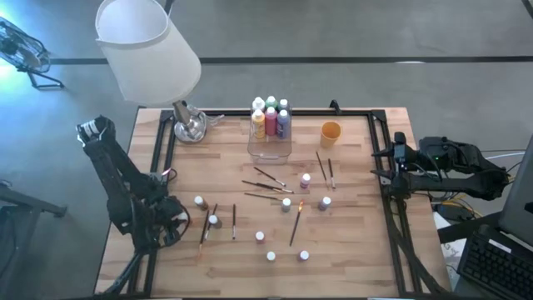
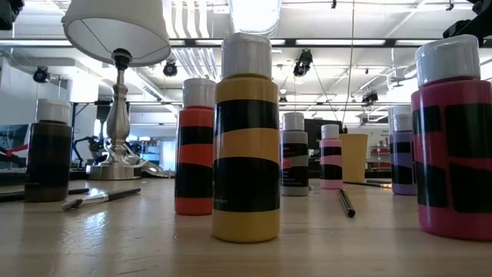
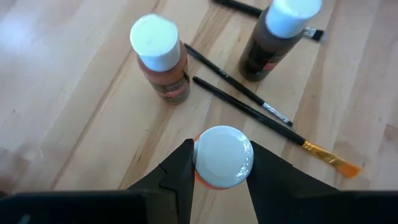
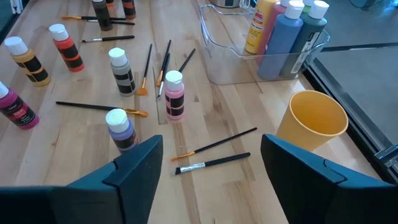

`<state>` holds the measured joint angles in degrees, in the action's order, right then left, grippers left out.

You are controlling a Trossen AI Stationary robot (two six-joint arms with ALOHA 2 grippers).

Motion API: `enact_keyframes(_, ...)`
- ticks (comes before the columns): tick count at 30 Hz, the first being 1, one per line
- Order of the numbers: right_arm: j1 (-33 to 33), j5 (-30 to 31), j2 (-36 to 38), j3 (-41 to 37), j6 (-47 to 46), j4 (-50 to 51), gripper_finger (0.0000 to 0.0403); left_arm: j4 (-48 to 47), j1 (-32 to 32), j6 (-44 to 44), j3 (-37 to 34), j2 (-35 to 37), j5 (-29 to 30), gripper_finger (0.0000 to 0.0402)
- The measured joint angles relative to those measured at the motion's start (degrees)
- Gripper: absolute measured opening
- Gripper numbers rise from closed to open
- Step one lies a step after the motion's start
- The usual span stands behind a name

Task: Pick & Place Paint Supplies
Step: Put the small orange paint bottle into the bin

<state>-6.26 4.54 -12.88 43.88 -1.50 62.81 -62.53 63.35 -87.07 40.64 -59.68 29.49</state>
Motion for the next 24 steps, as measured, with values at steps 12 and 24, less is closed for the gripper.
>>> enact_keyframes(12,0.0,0.0,0.0,0.0,0.0,0.0,0.0312,-3.0,0.0,9.4,10.8,0.0,8.2,0.0121)
enact_keyframes(24,0.0,0.0,0.0,0.0,0.0,0.0,0.0354,-2.9,-2.5,25.9,21.0,0.0,28.8,0.0121)
